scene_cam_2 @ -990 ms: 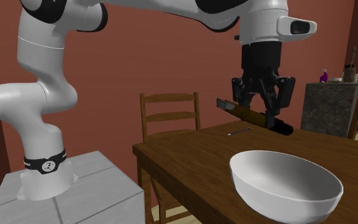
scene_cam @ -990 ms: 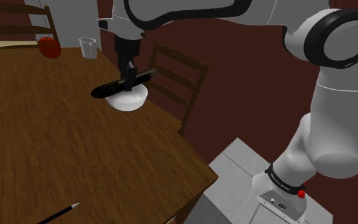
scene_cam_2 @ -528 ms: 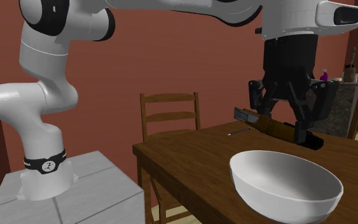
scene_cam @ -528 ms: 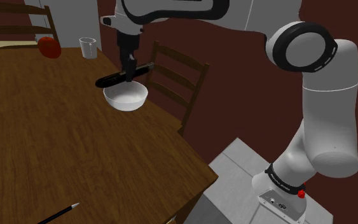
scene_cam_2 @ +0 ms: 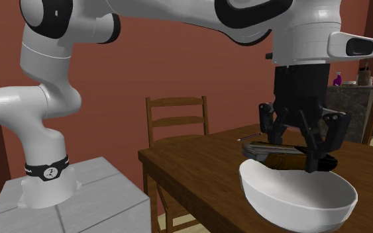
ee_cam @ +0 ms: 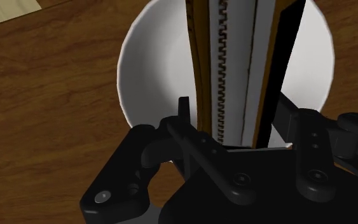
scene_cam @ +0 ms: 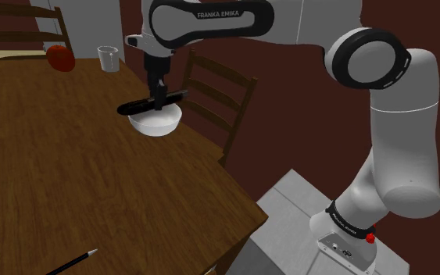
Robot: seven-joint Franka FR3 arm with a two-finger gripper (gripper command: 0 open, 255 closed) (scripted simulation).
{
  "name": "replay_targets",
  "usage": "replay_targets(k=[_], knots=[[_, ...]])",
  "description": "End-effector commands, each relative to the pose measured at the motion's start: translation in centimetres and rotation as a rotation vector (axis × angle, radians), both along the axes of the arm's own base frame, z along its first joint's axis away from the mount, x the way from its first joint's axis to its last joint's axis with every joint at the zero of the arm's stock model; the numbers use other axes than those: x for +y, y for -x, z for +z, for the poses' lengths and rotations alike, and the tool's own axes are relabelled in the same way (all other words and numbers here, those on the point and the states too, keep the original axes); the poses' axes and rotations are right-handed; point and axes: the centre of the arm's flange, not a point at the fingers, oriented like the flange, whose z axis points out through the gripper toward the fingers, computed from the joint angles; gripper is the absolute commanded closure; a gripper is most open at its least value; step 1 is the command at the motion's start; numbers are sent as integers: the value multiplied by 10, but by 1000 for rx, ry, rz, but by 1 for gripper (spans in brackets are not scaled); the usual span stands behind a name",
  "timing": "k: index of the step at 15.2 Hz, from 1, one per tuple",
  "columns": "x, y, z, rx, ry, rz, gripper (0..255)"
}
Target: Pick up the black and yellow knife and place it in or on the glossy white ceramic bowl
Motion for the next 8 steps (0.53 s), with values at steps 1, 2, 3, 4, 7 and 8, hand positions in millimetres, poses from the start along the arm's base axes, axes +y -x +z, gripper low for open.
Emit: replay_targets(k=[1,2,3,4,7,8], knots=[[0,1,-11,0,0,1,255],[0,1,-16,0,0,1,255],[0,1,-22,0,0,1,255],[0,1,-22,0,0,1,255],[0,1,-22,0,0,1,255],[0,1,-22,0,0,1,255]])
